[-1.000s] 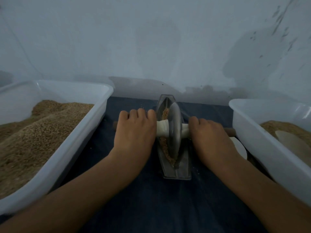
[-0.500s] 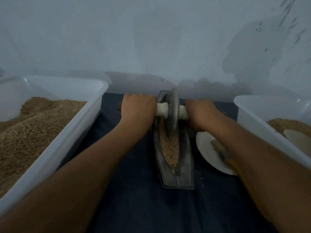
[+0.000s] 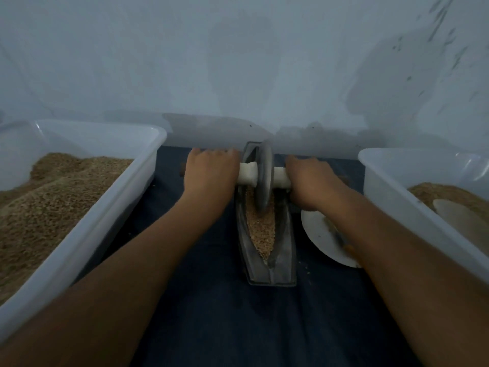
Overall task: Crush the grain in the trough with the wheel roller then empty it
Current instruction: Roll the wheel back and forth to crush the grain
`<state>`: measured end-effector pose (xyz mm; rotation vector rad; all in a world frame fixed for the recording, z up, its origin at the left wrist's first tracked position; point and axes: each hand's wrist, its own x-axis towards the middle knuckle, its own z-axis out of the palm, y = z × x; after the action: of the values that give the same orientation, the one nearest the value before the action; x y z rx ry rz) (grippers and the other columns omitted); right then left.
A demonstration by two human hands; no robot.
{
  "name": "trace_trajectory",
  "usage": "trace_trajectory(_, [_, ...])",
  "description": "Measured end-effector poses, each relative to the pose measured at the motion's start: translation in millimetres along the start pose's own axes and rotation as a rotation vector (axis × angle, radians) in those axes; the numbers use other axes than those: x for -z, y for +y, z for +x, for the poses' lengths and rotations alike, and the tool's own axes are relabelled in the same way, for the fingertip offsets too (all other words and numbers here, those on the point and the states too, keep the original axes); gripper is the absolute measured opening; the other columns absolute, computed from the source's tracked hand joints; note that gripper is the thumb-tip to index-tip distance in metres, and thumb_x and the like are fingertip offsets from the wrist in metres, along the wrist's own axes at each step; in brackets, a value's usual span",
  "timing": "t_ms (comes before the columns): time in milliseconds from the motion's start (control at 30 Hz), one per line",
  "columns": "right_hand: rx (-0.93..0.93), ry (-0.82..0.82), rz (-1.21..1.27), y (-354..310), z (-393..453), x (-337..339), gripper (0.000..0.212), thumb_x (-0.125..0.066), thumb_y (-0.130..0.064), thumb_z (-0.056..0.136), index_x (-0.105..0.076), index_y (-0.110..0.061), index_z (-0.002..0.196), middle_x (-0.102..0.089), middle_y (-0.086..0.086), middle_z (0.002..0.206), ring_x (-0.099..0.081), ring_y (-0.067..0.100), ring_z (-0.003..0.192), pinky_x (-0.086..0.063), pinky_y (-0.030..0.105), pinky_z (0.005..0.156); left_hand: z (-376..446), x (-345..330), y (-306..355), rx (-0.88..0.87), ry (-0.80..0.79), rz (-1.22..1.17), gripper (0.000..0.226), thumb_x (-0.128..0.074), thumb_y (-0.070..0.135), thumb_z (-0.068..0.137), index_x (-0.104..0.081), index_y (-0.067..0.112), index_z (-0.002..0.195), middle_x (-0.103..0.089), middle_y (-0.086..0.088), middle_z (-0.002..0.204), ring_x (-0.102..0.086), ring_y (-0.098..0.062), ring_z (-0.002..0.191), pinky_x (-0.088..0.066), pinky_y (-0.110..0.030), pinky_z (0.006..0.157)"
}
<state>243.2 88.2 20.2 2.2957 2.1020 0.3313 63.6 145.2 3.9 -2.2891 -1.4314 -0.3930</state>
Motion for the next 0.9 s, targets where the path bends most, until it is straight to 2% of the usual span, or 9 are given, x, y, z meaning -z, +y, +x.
trace_trajectory(133, [0.030, 0.041, -0.050, -9, -25, 2, 0.038, -0.068, -0.016, 0.086, -0.046, -0.007, 0.115, -0.062, 0.016, 0.105, -0.061, 0.034, 0.093, -0.036, 0.036, 0.067, -21, 11, -4, -0.017, -0.102, -0.018, 0.030, -0.069, 0.024, 0.085, -0.049, 0.018, 0.106, -0.060, -0.002, 0.099, -0.060, -0.024, 0.092, -0.029, -0.036, 0.076])
trace_trajectory(300, [0.038, -0.009, -0.031, -10, -57, 8, 0.033, -0.064, -0.015, 0.089, -0.044, -0.007, 0.114, -0.061, 0.014, 0.106, -0.060, 0.031, 0.092, -0.034, 0.034, 0.067, -46, 31, 3, -0.040, -0.079, 0.045, 0.035, -0.068, 0.031, 0.087, -0.047, 0.018, 0.113, -0.059, -0.003, 0.108, -0.057, -0.024, 0.100, -0.026, -0.035, 0.077])
trace_trajectory(500, [0.049, -0.012, -0.017, -12, -73, 12, 0.029, -0.062, -0.014, 0.090, -0.045, -0.008, 0.112, -0.059, 0.010, 0.104, -0.041, 0.022, 0.075, -0.032, 0.033, 0.067, -56, 36, 8, -0.032, -0.040, 0.078, 0.033, -0.068, 0.028, 0.086, -0.048, 0.019, 0.111, -0.059, -0.002, 0.106, -0.056, -0.023, 0.099, -0.025, -0.034, 0.077])
trace_trajectory(633, [0.052, 0.009, -0.050, -12, -57, 8, 0.031, -0.063, -0.012, 0.090, -0.044, -0.007, 0.114, -0.061, 0.013, 0.106, -0.058, 0.029, 0.088, -0.032, 0.032, 0.067, -46, 27, 3, -0.024, -0.076, 0.034, 0.029, -0.068, 0.025, 0.086, -0.049, 0.018, 0.106, -0.060, -0.002, 0.101, -0.057, -0.022, 0.092, -0.027, -0.034, 0.075])
trace_trajectory(767, [0.080, -0.009, -0.049, -6, -29, 7, 0.038, -0.067, -0.016, 0.087, -0.045, -0.006, 0.116, -0.061, 0.016, 0.109, -0.059, 0.033, 0.095, -0.031, 0.033, 0.066, -27, 15, -3, -0.010, -0.140, -0.007, 0.024, -0.066, 0.027, 0.089, -0.049, 0.017, 0.103, -0.051, 0.000, 0.086, -0.045, -0.020, 0.074, -0.029, -0.035, 0.073])
trace_trajectory(833, [0.085, -0.032, -0.042, -2, -14, 8, 0.042, -0.071, -0.018, 0.085, -0.046, -0.006, 0.116, -0.060, 0.017, 0.110, -0.059, 0.033, 0.097, -0.030, 0.033, 0.065, -16, 10, -3, 0.001, -0.151, -0.011, 0.022, -0.065, 0.024, 0.089, -0.045, 0.019, 0.097, -0.046, 0.001, 0.083, -0.046, -0.020, 0.075, -0.031, -0.035, 0.074])
trace_trajectory(900, [0.094, -0.031, -0.043, 1, -1, 7, 0.043, -0.073, -0.018, 0.083, -0.048, -0.006, 0.116, -0.060, 0.018, 0.113, -0.059, 0.034, 0.100, -0.032, 0.032, 0.066, -5, 7, -2, -0.001, -0.143, -0.005, 0.018, -0.063, 0.020, 0.090, -0.046, 0.019, 0.094, -0.053, -0.001, 0.085, -0.055, -0.023, 0.081, -0.031, -0.035, 0.074])
